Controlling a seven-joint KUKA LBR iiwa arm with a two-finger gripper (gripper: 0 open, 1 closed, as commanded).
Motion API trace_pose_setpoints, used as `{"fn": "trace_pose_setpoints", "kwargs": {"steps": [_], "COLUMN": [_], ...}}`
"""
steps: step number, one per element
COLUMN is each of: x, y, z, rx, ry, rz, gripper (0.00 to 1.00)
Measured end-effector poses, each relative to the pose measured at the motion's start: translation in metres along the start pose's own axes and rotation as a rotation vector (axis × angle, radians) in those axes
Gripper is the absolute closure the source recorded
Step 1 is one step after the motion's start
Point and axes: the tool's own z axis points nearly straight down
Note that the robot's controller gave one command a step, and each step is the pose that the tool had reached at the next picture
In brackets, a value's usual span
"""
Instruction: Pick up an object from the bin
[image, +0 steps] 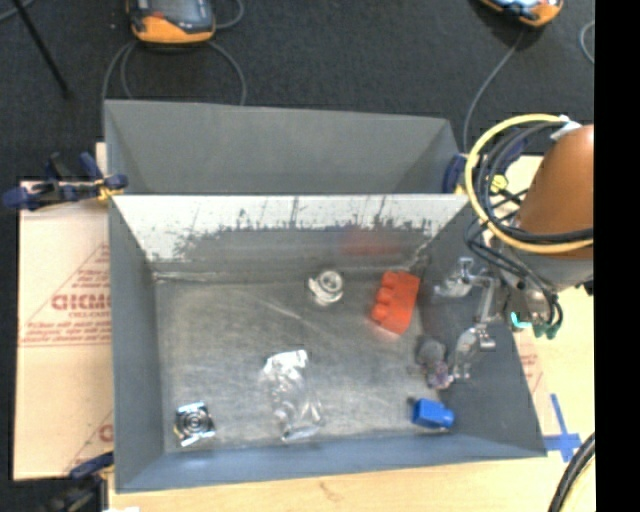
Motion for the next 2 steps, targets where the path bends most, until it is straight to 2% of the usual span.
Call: {"fn": "trace_pose_setpoints", "kwargs": {"steps": [1,2], "x": [0.047,0.032], "y": [0.086,0.168], "z": [0.107,0.103], "rx": [-0.003,-0.005], "ry": [0.002,-0.009], "rz": [-0.265,-0.31], "gripper": [0.0,0.0]}}
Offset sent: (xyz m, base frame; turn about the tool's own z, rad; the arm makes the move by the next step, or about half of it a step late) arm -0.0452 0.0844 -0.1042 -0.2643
